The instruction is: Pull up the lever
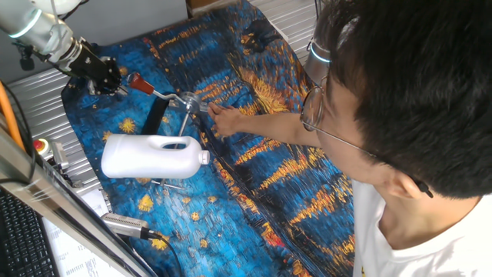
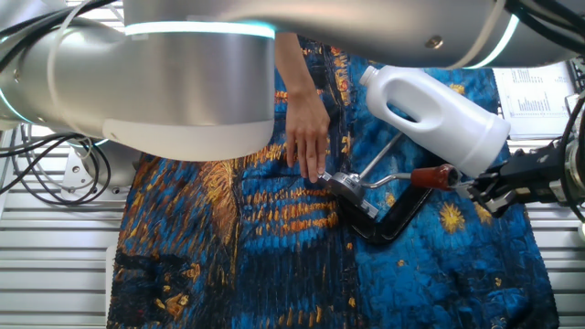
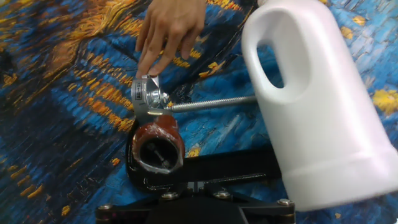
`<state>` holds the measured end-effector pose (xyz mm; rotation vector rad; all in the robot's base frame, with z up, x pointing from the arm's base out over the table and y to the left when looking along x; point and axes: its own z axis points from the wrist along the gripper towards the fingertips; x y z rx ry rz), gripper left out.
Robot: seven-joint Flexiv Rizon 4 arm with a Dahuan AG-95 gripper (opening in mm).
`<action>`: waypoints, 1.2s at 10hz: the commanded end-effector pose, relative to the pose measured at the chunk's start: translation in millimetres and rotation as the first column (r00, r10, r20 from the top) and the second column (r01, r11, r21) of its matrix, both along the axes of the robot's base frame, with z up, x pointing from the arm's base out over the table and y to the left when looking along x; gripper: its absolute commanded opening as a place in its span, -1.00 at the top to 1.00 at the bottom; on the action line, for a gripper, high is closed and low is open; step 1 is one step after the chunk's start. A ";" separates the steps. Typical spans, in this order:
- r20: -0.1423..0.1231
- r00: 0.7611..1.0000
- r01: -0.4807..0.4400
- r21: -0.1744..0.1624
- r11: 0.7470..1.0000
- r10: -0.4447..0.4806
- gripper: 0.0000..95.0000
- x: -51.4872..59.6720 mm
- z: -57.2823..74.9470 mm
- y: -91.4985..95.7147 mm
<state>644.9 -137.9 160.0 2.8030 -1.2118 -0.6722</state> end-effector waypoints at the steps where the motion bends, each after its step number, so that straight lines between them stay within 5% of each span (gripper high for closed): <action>1: 0.074 0.997 -0.003 -0.064 0.998 0.008 0.60 45.4 -23.6 -36.6; 6: 0.078 0.997 -0.020 -0.030 0.999 0.023 0.60 30.9 -19.8 -43.0; 12: 0.078 0.997 -0.017 -0.032 0.999 0.020 0.60 8.4 -14.5 -35.2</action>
